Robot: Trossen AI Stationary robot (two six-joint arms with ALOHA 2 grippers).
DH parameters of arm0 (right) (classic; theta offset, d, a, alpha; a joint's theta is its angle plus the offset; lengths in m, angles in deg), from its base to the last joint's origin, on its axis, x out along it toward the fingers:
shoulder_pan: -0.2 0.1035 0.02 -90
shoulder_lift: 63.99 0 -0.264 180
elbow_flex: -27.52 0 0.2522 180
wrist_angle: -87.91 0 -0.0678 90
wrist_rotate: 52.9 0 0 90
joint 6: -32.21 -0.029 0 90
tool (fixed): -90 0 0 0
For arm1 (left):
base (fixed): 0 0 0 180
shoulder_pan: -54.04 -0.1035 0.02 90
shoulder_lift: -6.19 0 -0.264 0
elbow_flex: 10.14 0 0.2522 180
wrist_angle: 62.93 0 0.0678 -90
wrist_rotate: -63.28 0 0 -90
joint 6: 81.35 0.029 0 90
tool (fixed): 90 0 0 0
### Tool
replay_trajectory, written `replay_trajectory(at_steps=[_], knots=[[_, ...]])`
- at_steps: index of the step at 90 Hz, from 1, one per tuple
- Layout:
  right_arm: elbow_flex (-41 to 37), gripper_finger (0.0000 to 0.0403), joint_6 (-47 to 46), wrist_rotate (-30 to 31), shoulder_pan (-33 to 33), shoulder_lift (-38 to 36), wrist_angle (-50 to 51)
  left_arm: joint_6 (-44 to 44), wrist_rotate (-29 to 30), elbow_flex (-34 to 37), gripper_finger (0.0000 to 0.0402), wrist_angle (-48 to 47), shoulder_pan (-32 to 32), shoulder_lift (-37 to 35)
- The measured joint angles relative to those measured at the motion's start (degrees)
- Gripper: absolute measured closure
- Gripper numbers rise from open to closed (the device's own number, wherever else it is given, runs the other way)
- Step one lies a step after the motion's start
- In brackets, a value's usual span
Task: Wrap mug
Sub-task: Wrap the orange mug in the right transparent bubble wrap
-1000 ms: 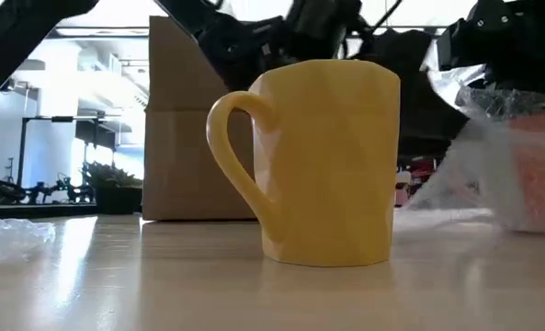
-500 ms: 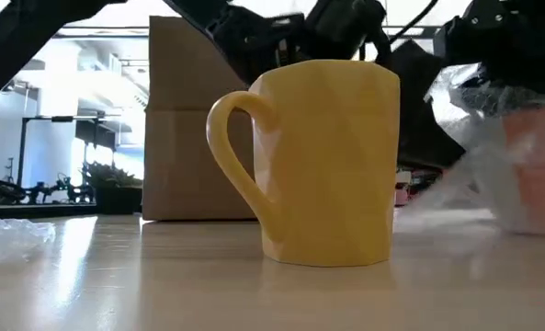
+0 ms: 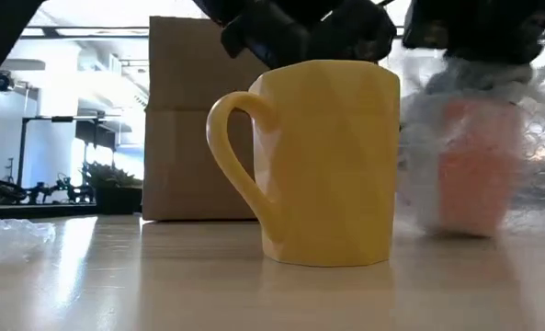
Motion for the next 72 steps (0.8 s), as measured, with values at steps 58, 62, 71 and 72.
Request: replay_trajectory(at_steps=[58,62,71,72], knots=[[0.2,0.0403,4.75,-2.62,-1.1,0.08,-0.28,1.53,7.22,6.85,0.0233,7.24,0.5,-12.01],[0.2,0.0403,5.15,-2.38,-1.12,0.08,-0.34,1.04,7.12,8.57,0.0238,12.01,0.33,-11.26],[0.2,0.0403,5.89,-1.64,-1.36,0.08,-0.26,0.76,7.13,12.13,0.0256,21.77,0.25,-8.64],[0.2,0.0403,5.92,-1.57,-1.41,0.08,-0.21,0.74,7.13,12.4,0.0259,22.85,0.25,-8.21]])
